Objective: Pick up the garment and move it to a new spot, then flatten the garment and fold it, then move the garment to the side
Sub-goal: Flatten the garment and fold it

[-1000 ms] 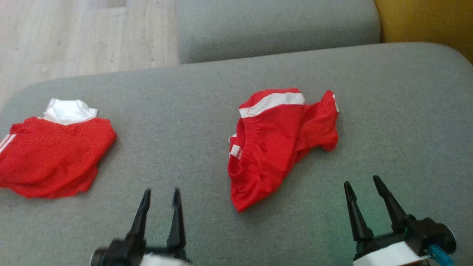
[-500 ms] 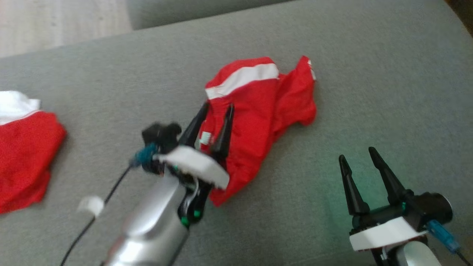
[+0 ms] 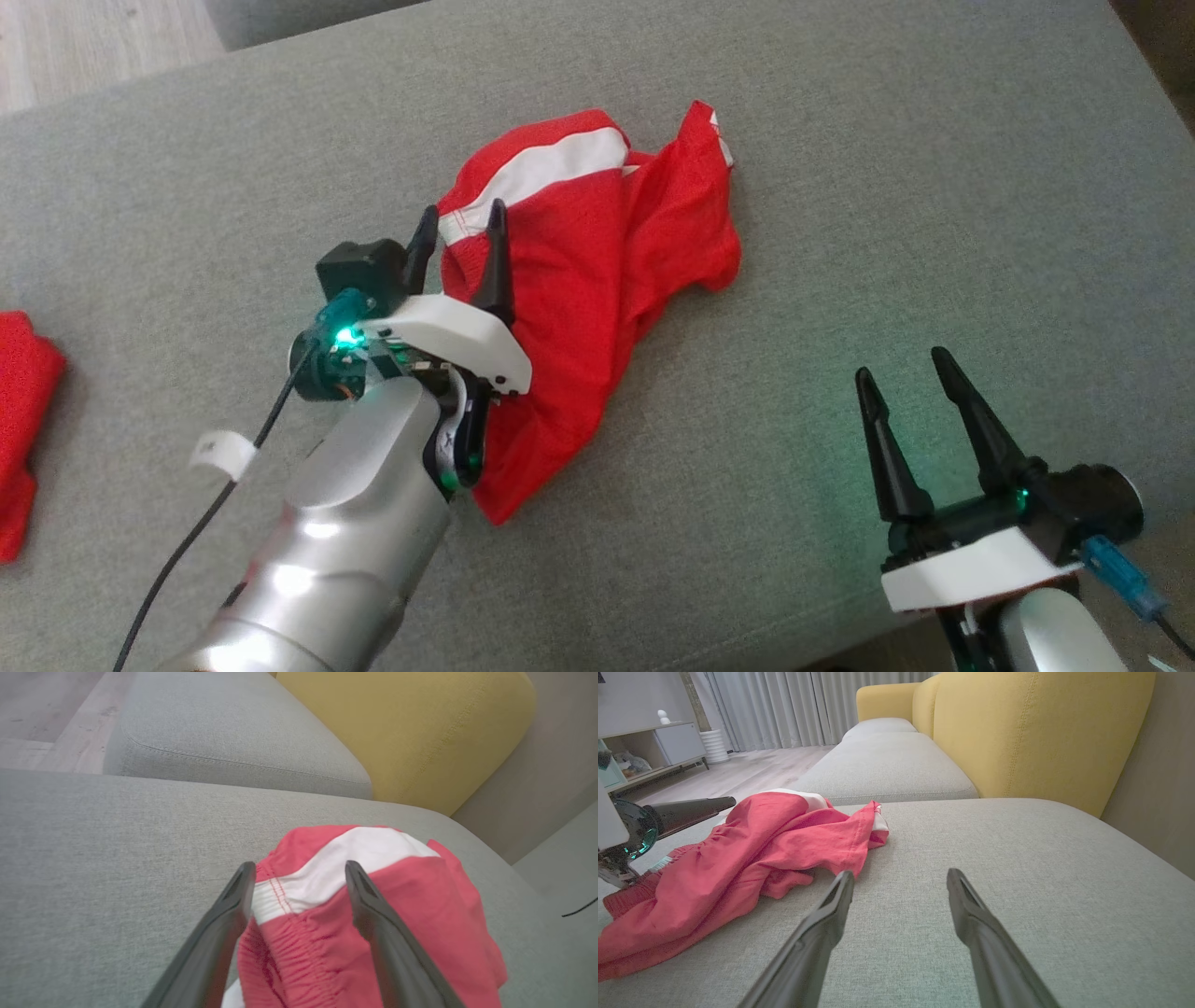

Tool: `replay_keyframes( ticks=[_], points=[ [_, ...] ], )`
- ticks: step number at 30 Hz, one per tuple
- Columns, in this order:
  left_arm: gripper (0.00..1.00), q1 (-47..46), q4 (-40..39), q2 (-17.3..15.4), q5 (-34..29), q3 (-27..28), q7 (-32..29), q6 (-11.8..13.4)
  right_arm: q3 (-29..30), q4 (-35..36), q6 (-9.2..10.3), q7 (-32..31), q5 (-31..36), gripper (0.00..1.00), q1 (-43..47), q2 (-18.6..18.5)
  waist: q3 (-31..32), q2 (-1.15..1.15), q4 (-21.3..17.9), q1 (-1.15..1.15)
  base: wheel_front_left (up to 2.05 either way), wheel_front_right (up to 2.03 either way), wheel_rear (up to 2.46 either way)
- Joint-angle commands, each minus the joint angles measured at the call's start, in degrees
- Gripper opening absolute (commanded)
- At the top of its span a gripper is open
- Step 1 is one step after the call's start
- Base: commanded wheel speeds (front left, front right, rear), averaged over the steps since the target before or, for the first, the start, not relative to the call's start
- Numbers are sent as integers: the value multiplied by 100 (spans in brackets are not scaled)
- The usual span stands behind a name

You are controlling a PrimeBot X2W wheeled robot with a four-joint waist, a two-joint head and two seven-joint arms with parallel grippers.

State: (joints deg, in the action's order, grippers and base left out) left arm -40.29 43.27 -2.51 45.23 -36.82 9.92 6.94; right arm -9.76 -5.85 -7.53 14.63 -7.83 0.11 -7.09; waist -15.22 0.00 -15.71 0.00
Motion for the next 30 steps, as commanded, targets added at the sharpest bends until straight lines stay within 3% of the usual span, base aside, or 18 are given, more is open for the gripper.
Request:
replay_keyframes(
  ticks=[1,13,20,30],
  points=[
    [100,-246,-102,-37,90,174,79,42,-69,150,4,37,-14,100,-48,-39,23,0,15,0,0,0,0],
    [100,-149,-424,-37,1692,-146,-518,-258,-77,146,4,37,23,100,-121,-49,29,0,76,0,0,0,0],
    [100,-278,-227,-37,1807,-279,-466,3,-63,132,4,37,29,100,-96,-39,19,0,46,0,0,0,0],
    [100,-444,-400,-37,2063,-583,-394,-368,-81,115,4,37,34,100,-109,-4,20,0,25,0,0,0,0]
  ],
)
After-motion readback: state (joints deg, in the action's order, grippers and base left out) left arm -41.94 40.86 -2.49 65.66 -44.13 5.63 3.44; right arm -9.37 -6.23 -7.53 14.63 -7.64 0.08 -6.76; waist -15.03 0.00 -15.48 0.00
